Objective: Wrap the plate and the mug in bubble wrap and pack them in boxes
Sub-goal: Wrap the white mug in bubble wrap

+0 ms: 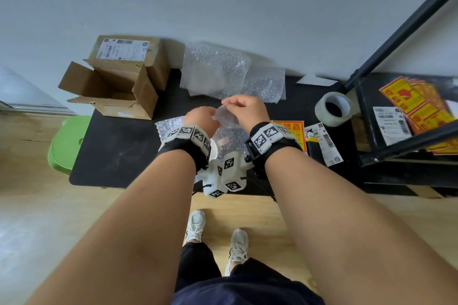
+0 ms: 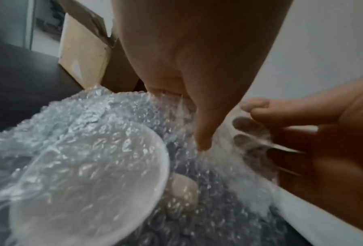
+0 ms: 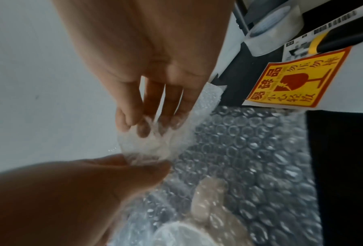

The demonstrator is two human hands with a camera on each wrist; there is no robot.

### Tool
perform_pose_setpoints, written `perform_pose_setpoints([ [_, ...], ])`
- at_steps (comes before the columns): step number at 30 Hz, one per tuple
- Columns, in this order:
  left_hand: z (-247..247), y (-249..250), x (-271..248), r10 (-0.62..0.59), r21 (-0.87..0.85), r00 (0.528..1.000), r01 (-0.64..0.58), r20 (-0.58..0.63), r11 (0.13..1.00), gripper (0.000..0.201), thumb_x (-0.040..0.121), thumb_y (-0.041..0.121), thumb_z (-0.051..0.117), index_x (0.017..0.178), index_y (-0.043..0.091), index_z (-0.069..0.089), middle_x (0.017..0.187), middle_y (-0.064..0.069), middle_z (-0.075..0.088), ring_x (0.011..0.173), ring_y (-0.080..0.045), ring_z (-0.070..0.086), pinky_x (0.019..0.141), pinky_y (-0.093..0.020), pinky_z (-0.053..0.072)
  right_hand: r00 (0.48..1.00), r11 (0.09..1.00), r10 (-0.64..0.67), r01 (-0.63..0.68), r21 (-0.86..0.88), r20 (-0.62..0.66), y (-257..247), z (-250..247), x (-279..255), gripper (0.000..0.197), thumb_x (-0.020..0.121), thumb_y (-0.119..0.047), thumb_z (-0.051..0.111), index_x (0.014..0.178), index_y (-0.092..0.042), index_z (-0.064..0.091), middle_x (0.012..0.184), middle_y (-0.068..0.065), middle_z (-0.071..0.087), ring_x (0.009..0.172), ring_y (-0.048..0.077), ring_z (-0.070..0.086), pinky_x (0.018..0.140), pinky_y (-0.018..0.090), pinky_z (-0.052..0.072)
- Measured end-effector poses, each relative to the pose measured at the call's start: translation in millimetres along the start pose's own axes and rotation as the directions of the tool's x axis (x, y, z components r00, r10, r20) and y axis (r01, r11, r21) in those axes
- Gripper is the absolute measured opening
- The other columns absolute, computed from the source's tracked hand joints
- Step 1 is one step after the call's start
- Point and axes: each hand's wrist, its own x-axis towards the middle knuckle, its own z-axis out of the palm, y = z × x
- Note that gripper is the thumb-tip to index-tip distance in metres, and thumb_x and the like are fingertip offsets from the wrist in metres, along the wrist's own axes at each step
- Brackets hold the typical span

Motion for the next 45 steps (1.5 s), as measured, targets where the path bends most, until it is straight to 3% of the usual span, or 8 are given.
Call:
perform_pose_setpoints([
  [11, -21.5, -8.3, -9.9, -0.149, -0.409, 0.988, 0.121, -0.039, 0.905, 0.021, 0.094, 0.017, 0.055, 0.099, -0.001, 0.064, 0.067, 0.001, 0.048, 0.07, -0.02, 0.048, 0.07, -0.031, 0.037, 0.845, 0.844, 0.533, -0.526, -0.106, 0.045, 32.0, -15.1, -5.4, 0.073, 0.086, -0.012, 0.058, 0.151, -0.005, 0.023, 0.136, 0.012, 0.047, 0.117, 0.028, 0.051, 0.083, 0.028, 0.04],
  [14, -23.1, -7.0, -10.5, -0.183, -0.493, 0.983, 0.156, -0.007, 0.856, 0.027, 0.093, 0.021, 0.056, 0.103, -0.003, 0.064, 0.069, 0.001, 0.051, 0.071, -0.02, 0.049, 0.07, -0.028, 0.037, 0.837, 0.838, 0.545, -0.543, -0.051, 0.045, 22.7, -9.1, -9.3, 0.048, 0.092, -0.014, 0.054, 0.137, 0.0, 0.045, 0.117, 0.01, 0.055, 0.099, 0.026, 0.055, 0.072, 0.027, 0.045],
  [20, -31.2, -2.2, -15.5, -0.21, -0.664, 0.971, 0.232, 0.114, 0.711, 0.019, 0.097, 0.016, 0.053, 0.08, 0.009, 0.053, 0.075, -0.002, 0.054, 0.059, -0.008, 0.046, 0.044, -0.008, 0.037, 0.918, 0.884, 0.369, -0.299, -0.36, 0.144, -0.6, -14.8, -13.0, 0.031, 0.095, -0.001, 0.045, 0.123, 0.002, 0.059, 0.124, 0.019, 0.058, 0.12, 0.034, 0.053, 0.102, 0.034, 0.041],
  [26, -43.9, 10.4, -31.1, -0.125, -0.745, 0.991, 0.118, 0.047, 0.657, 0.024, 0.092, 0.024, 0.061, 0.099, 0.003, 0.067, 0.092, -0.008, 0.072, 0.092, -0.023, 0.065, 0.098, -0.041, 0.05, 0.905, 0.901, 0.389, -0.336, -0.274, 0.169, -13.2, -25.8, -19.0, 0.037, 0.094, -0.007, 0.048, 0.126, 0.009, 0.056, 0.133, 0.026, 0.053, 0.125, 0.036, 0.05, 0.105, 0.041, 0.042],
  [34, -66.0, 27.7, -51.5, -0.168, -0.677, 0.96, -0.03, -0.225, 0.735, 0.04, 0.092, 0.028, 0.063, 0.061, 0.016, 0.04, 0.053, 0.007, 0.04, 0.048, -0.008, 0.036, 0.042, -0.015, 0.029, 0.957, 0.958, 0.286, -0.284, -0.028, 0.059, -32.2, -55.2, -28.5, 0.025, 0.087, -0.01, 0.065, 0.111, -0.006, 0.06, 0.099, 0.001, 0.056, 0.093, 0.016, 0.051, 0.078, 0.023, 0.039],
  [40, -74.2, 27.1, -65.8, -0.139, -0.546, 0.978, 0.031, -0.158, 0.837, 0.05, 0.088, 0.06, 0.053, 0.071, 0.013, 0.05, 0.07, -0.003, 0.049, 0.061, -0.014, 0.046, 0.06, -0.024, 0.038, 0.982, 0.979, 0.186, -0.188, 0.083, 0.032, -40.9, -66.9, -28.1, 0.014, 0.085, -0.014, 0.069, 0.086, -0.015, 0.055, 0.086, 0.002, 0.061, 0.079, 0.017, 0.06, 0.068, 0.024, 0.047],
  [43, -70.1, 21.4, -72.0, -0.058, -0.41, 0.998, 0.068, 0.036, 0.91, 0.081, 0.083, 0.072, 0.045, 0.129, 0.006, 0.055, 0.128, -0.019, 0.057, 0.116, -0.029, 0.056, 0.101, -0.035, 0.042, 0.988, 0.98, 0.157, -0.155, 0.128, -0.009, -38.8, -68.8, -29.2, 0.015, 0.086, -0.018, 0.069, 0.083, -0.015, 0.054, 0.081, 0.001, 0.062, 0.072, 0.014, 0.059, 0.062, 0.019, 0.047],
  [45, -63.3, 14.5, -73.0, -0.022, -0.543, 0.993, 0.083, 0.118, 0.836, 0.105, 0.059, 0.084, 0.062, 0.135, 0.013, 0.053, 0.136, -0.012, 0.056, 0.123, -0.028, 0.053, 0.108, -0.044, 0.039, 0.987, 0.98, 0.16, -0.154, 0.129, -0.034, -36.8, -68.5, -29.2, 0.018, 0.087, -0.02, 0.069, 0.082, -0.014, 0.053, 0.076, -0.001, 0.06, 0.064, 0.011, 0.056, 0.056, 0.018, 0.045],
])
